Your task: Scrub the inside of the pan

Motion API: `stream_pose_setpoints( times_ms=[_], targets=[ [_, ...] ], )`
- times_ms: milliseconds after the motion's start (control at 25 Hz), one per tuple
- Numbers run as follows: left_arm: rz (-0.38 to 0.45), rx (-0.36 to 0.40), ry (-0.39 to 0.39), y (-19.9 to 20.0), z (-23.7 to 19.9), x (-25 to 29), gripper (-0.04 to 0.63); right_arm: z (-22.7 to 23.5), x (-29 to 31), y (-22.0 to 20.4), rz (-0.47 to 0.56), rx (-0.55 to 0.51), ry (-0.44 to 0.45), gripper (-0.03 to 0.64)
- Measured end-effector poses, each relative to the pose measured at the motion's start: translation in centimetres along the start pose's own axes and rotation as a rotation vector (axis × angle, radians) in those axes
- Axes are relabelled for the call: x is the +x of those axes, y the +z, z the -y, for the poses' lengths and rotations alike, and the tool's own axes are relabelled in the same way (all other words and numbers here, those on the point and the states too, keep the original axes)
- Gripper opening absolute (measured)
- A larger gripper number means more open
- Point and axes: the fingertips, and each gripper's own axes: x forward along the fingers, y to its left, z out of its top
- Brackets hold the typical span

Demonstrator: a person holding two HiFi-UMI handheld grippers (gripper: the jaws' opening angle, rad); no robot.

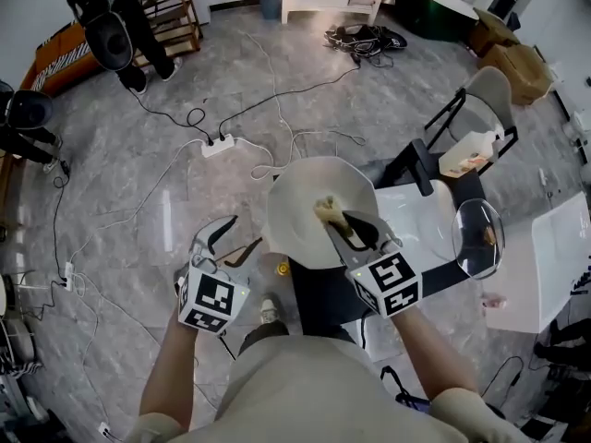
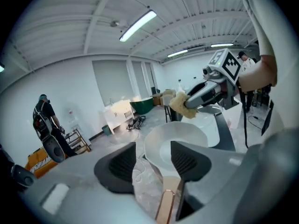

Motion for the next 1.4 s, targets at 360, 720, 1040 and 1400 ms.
stream_pose_setpoints(
  times_ms=[360,720,1040,1400],
  targets=[
    [0.393,0.008,0.142,11.6,-2.1,-6.1,0.188,-0.4,-6.2,9.3,0.223,-0.059,-0.059,0.095],
    [0.48,-0.008,0.205,15.8,-2.9,-11.3,0.07,-1.0,-13.1,16.2,0.459,-0.07,-0.132,0.095],
    [0.588,0.024,0.267,18.4,-3.5,-14.7,0.004,-1.3,-16.8,18.7,0.557,-0.097,-0.181,0.094],
    [0.56,0.029,0.28,17.6,-3.5,-14.3,0.002,-1.0,-16.2,17.5,0.535,-0.085,-0.193,0.093]
  ],
)
